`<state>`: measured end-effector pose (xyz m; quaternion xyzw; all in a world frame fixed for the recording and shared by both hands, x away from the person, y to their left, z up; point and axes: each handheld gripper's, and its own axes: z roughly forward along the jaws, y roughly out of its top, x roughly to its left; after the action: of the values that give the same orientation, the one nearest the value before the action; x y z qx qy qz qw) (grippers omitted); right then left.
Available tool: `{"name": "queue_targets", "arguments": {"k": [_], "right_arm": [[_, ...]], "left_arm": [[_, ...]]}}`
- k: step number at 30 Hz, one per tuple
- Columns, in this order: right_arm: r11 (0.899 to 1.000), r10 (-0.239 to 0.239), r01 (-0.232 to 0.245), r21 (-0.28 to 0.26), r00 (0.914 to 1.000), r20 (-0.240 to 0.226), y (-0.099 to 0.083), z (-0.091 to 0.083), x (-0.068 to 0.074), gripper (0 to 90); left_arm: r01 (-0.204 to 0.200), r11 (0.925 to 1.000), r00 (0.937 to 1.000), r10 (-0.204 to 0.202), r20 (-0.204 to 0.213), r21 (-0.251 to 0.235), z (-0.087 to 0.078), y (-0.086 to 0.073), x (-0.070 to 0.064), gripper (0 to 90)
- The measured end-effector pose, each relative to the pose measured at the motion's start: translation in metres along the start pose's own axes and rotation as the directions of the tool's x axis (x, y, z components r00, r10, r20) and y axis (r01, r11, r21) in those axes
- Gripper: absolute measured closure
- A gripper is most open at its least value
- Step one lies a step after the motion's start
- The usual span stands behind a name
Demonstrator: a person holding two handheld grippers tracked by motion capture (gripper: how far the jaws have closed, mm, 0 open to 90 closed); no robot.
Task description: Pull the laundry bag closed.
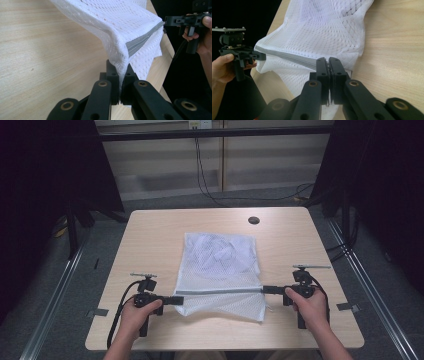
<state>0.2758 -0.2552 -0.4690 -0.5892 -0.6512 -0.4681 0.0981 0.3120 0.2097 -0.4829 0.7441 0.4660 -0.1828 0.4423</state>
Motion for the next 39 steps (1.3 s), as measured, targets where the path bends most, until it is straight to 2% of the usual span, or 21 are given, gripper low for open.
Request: {"name": "queue_targets", "arguments": {"k": [1,4,6,7,12,17,18,20,22,23,26,29,31,34,36,37,39], "right_arm": [[1.0,-0.002,0.002,0.001,1.0,0.004,-0.0001,-0.0002,0.0,87.7],[1.0,-0.001,0.001,-0.001,1.0,-0.003,-0.0004,-0.0009,-0.0006,87.7],[1.0,-0.005,0.005,-0.004,1.0,0.002,-0.0009,-0.0007,-0.0005,87.7],[1.0,-0.013,0.013,-0.001,0.9998,0.013,-0.0012,-0.0003,-0.0004,87.7],[1.0,-0.015,0.015,-0.011,0.9998,0.015,-0.0013,-0.0009,-0.0012,87.6],[0.998,-0.051,0.052,-0.026,0.9982,0.032,-0.0022,-0.0008,0.0005,87.2],[0.998,-0.057,0.058,-0.03,0.9978,0.033,-0.0025,-0.0008,0.0004,86.8],[0.997,-0.068,0.069,-0.042,0.9971,0.035,-0.0031,-0.0012,0.001,84.3],[0.995,-0.077,0.079,-0.056,0.9964,0.035,-0.0035,-0.0017,0.0022,77.7],[0.993,-0.088,0.091,-0.074,0.9951,0.045,-0.0037,-0.0022,0.0026,72.3],[0.982,-0.135,0.142,-0.124,0.9889,0.063,-0.0034,-0.0034,0.0033,58.2],[0.968,-0.2,0.211,-0.138,0.9758,0.088,-0.0037,-0.0021,0.0038,50.1],[0.962,-0.224,0.235,-0.137,0.9703,0.092,-0.0041,-0.0009,0.0044,45.5],[0.952,-0.255,0.272,-0.141,0.9582,0.13,-0.0036,0.0002,0.0037,36.3],[0.95,-0.265,0.284,-0.133,0.9535,0.143,-0.0036,0.0001,0.0025,33.8],[0.948,-0.273,0.293,-0.126,0.9498,0.153,-0.0036,0.0005,0.0019,32.0],[0.939,-0.304,0.326,-0.11,0.9358,0.179,-0.0037,0.0012,0.0004,28.8]], "left_arm": [[0.01,0.9999,0.9999,-0.01,0.004,0.001,0.0005,-0.0001,-0.0007,88.3],[0.007,1.0,1.0,-0.007,0.006,0.003,0.0007,0.0001,-0.001,88.3],[-0.011,0.9999,0.9999,0.011,0.001,0.003,0.002,0.0001,-0.0009,88.2],[0.001,1.0,1.0,-0.001,0.005,0.003,0.0027,-0.0001,-0.0024,88.2],[-0.019,0.9998,0.9998,0.019,0.01,0.001,0.0028,0.0006,-0.0041,86.9],[-0.05,0.9984,0.9987,0.05,0.006,-0.026,0.0026,0.0002,-0.0063,70.8],[-0.046,0.9984,0.9988,0.047,0.016,-0.031,0.0021,0.0004,-0.0061,63.5],[-0.075,0.9962,0.9971,0.076,0.004,-0.044,0.0018,0.0002,-0.0067,56.1],[-0.09,0.9945,0.9959,0.09,0.002,-0.054,0.0017,0.0004,-0.007,46.5],[-0.083,0.995,0.9965,0.084,0.005,-0.055,0.002,0.0005,-0.0078,41.8],[-0.118,0.9893,0.993,0.116,-0.022,-0.086,0.0018,0.0013,-0.0085,34.6],[-0.139,0.9855,0.9898,0.135,-0.047,-0.098,0.0005,0.0018,-0.0074,26.4],[-0.189,0.9736,0.9802,0.179,-0.084,-0.128,-0.0002,0.0019,-0.0073,22.6],[-0.198,0.97,0.9772,0.184,-0.107,-0.141,-0.002,0.0029,-0.0072,20.5],[-0.217,0.963,0.971,0.197,-0.136,-0.159,-0.0023,0.0029,-0.0064,18.3],[-0.234,0.9585,0.9659,0.21,-0.151,-0.162,-0.0029,0.0031,-0.0054,17.0],[-0.26,0.9519,0.9574,0.232,-0.172,-0.162,-0.0044,0.0034,-0.0038,16.1]]}}
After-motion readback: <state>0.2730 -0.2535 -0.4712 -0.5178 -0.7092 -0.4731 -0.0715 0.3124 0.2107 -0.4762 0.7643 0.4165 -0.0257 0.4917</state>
